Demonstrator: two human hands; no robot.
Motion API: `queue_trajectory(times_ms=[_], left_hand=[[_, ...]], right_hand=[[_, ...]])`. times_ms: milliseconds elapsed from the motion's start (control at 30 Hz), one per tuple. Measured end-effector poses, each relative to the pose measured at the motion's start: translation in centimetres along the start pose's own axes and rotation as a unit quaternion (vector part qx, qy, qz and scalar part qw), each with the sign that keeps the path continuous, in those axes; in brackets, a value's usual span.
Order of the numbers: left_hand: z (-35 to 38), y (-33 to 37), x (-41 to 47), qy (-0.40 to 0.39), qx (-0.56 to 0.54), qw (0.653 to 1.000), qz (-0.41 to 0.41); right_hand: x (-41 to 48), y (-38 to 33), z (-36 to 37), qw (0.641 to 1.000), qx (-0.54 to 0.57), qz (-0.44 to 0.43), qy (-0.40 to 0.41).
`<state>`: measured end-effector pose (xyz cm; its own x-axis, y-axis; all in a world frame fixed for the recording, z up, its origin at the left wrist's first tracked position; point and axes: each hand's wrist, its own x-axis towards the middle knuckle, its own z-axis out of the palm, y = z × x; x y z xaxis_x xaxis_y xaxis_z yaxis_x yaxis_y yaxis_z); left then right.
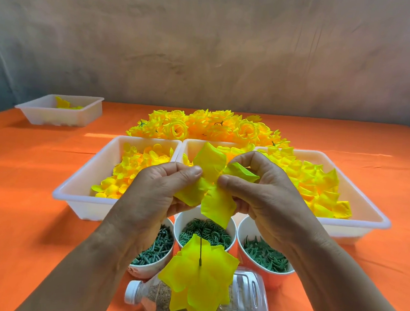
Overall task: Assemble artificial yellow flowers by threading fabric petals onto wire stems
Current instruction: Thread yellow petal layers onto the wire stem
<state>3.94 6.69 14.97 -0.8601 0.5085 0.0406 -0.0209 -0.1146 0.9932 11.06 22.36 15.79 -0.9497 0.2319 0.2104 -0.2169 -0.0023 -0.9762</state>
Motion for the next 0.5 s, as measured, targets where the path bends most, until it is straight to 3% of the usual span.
queue_trajectory(times_ms=[500], left_hand=[[-0.9, 1.3, -3.0, -0.010, 0.028, 0.999, -0.029]], right_hand=[[-2.3, -0.7, 1.5, 0.993, 0.066, 0.062, -0.069]])
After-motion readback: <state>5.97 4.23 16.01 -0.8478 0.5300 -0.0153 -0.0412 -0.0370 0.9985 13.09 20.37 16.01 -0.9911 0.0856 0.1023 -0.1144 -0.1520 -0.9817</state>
